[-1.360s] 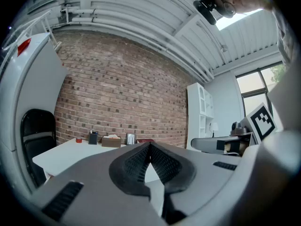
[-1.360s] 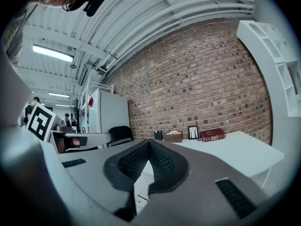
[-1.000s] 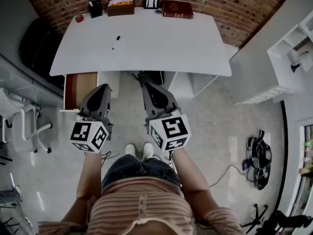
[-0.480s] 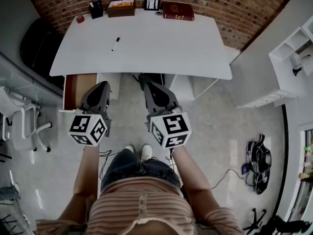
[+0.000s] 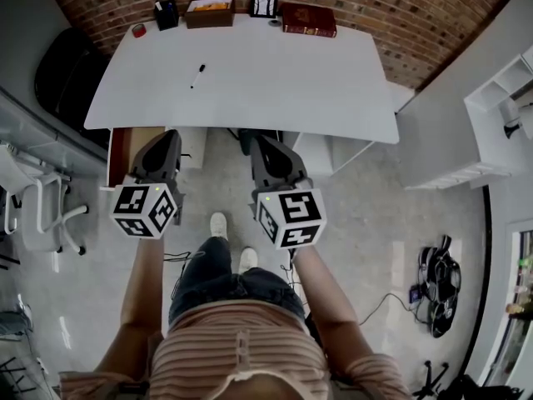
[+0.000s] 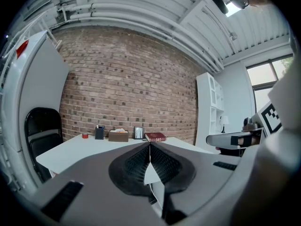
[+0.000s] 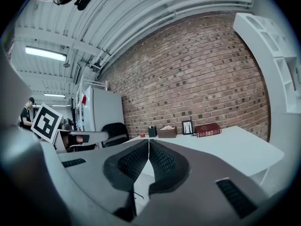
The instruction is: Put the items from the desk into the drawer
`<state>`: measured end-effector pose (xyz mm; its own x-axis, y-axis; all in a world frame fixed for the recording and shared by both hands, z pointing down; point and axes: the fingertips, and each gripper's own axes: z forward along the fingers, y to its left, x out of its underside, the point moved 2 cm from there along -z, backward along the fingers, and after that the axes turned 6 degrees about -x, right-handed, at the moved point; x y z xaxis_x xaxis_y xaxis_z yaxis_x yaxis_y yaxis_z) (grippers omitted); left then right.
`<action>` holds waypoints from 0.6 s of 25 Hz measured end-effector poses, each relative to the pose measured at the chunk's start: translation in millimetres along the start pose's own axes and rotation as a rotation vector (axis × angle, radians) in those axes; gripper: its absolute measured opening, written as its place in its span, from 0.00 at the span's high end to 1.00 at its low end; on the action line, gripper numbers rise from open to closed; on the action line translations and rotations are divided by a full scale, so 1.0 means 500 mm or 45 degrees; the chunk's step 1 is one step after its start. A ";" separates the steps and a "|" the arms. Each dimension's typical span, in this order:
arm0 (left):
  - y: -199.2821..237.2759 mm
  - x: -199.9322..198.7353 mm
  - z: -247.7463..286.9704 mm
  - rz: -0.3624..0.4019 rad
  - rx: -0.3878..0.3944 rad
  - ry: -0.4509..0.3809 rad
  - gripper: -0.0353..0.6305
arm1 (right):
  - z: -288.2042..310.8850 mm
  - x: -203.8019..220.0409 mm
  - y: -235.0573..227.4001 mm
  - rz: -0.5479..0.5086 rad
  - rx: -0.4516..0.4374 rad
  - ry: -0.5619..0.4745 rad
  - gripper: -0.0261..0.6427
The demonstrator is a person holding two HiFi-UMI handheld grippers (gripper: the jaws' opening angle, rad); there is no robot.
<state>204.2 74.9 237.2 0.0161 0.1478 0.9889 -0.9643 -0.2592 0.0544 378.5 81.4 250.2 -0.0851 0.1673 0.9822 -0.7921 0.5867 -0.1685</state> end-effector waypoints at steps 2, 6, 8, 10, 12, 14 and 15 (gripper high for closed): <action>0.008 0.001 0.015 0.002 -0.002 0.008 0.93 | 0.012 -0.001 -0.008 0.003 0.005 0.004 0.93; 0.033 0.006 0.056 0.011 -0.007 0.026 0.93 | 0.044 -0.002 -0.027 0.005 0.031 0.012 0.93; 0.054 0.010 0.083 0.015 -0.005 0.041 0.93 | 0.068 -0.001 -0.038 0.009 0.047 0.021 0.93; 0.077 0.013 0.114 0.016 -0.002 0.054 0.93 | 0.094 0.000 -0.049 0.011 0.057 0.031 0.94; 0.099 0.013 0.148 0.017 0.002 0.063 0.93 | 0.125 0.000 -0.062 0.014 0.065 0.042 0.93; 0.121 0.017 0.182 0.017 0.008 0.079 0.93 | 0.161 0.001 -0.075 0.021 0.079 0.051 0.94; 0.132 0.020 0.199 0.015 0.010 0.090 0.93 | 0.180 0.001 -0.081 0.026 0.085 0.056 0.93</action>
<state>166.8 -35.8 264.3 -0.0141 0.2115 0.9773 -0.9622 -0.2686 0.0442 356.3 -13.5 264.7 -0.0763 0.2139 0.9739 -0.8292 0.5288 -0.1811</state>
